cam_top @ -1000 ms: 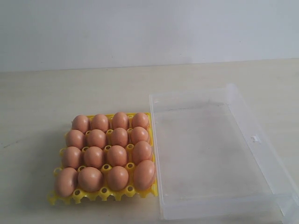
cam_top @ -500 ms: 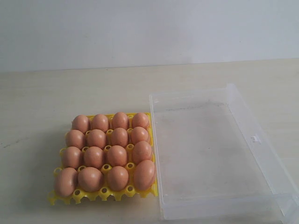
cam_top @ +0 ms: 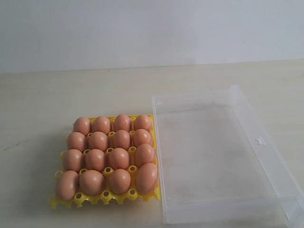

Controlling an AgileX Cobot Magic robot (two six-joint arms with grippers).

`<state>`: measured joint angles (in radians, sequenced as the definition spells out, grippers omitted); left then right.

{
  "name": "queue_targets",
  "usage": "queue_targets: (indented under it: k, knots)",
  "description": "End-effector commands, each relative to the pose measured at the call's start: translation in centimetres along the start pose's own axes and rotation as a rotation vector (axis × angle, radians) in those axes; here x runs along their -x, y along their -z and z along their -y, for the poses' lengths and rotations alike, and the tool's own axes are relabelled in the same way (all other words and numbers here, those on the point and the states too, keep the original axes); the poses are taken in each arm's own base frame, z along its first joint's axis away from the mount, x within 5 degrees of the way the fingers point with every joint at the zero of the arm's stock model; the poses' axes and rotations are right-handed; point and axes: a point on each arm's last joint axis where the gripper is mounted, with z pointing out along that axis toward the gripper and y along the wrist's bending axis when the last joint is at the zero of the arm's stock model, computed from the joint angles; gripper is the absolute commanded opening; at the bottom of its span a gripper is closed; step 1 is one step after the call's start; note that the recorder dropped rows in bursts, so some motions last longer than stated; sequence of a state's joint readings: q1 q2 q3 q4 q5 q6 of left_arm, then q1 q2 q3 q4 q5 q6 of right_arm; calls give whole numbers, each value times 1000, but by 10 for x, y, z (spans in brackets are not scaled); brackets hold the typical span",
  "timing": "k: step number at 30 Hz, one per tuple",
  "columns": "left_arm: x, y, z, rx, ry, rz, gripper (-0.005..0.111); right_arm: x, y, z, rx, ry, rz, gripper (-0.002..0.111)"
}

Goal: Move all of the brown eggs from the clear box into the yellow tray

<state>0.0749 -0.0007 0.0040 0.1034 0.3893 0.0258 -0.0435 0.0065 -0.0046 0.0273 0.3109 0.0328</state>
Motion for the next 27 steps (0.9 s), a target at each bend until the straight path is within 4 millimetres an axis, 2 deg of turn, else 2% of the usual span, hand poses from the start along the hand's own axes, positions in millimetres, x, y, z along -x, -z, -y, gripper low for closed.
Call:
queue_targets:
  k: [1, 27]
  knots:
    - [2, 0, 0, -4, 3, 13, 0, -1, 0, 0, -4, 11, 6, 0]
    - [2, 0, 0, -4, 1, 13, 0, -1, 0, -1, 26, 18, 4, 0]
